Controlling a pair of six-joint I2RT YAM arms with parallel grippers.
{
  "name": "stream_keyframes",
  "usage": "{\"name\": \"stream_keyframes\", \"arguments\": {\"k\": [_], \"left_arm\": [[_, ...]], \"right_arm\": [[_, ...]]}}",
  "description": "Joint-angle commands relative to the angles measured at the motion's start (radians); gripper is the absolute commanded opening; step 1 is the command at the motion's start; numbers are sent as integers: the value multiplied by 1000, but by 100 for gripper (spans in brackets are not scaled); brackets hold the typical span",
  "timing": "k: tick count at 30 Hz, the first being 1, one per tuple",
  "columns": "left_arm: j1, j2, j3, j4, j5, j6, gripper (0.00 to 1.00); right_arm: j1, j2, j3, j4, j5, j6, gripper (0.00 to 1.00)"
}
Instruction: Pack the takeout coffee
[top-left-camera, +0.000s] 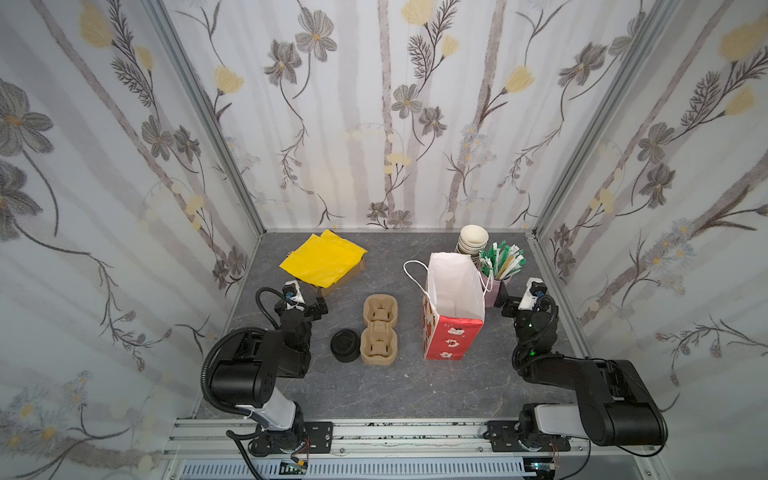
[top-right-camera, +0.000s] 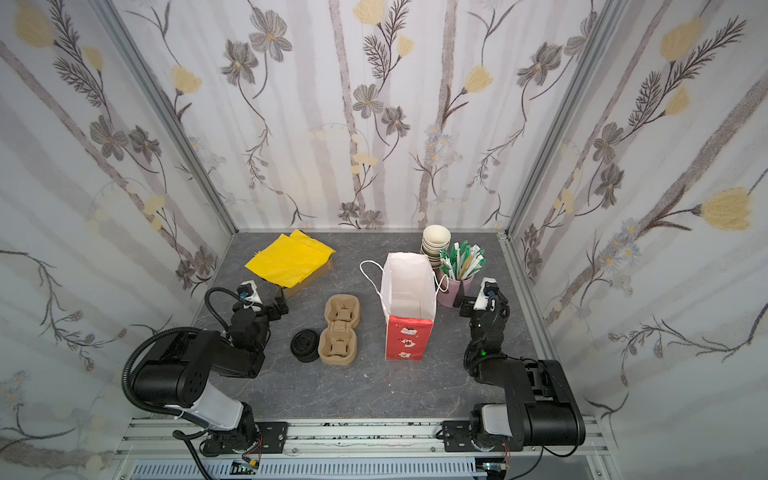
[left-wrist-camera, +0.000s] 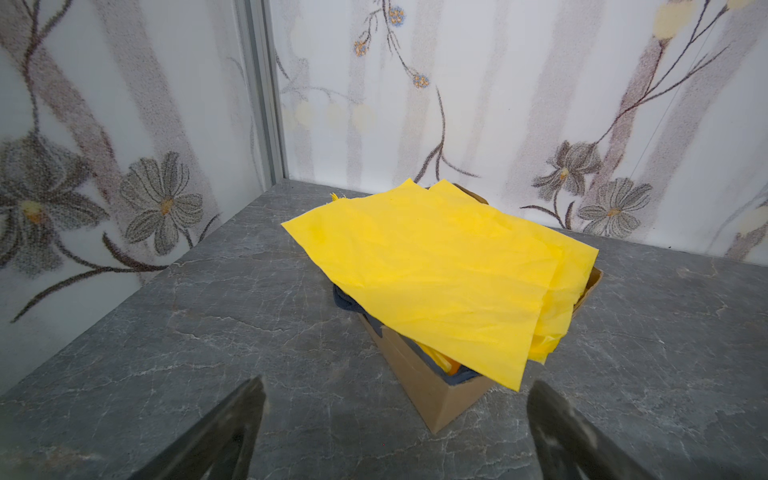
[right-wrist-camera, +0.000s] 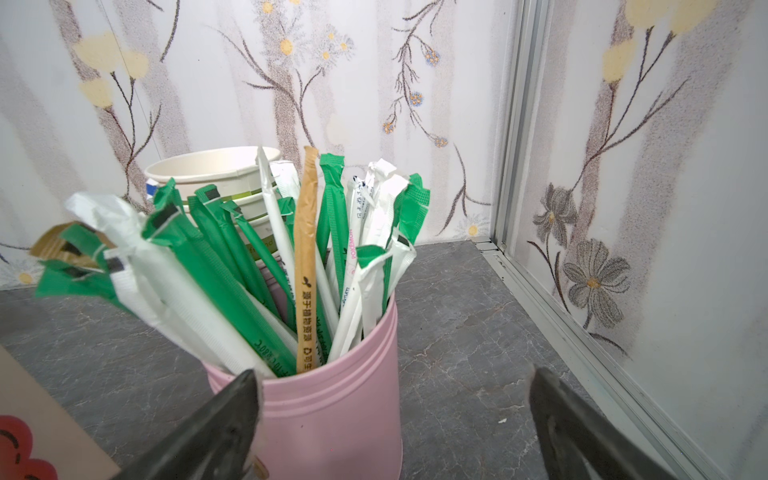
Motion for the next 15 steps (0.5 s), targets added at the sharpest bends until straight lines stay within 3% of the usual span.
{"name": "stream_keyframes", "arguments": {"k": [1, 7, 9, 12, 15], "left_arm": [[1, 1, 6, 43, -10, 5, 100], [2, 1, 7, 44, -10, 5, 100], [2, -1, 2, 45, -21, 2, 100], [2, -48, -13, 41, -91, -23, 100], [1, -138, -51, 35, -79, -18, 100]], "right_arm": [[-1, 4, 7, 48, 13, -19, 100], [-1, 3, 4, 50, 13, -19, 100], [-1, -10, -11, 74, 63, -3, 100], [-11, -115, -61, 72, 130, 31, 100], [-9, -264, -85, -30, 152, 22, 100]]}}
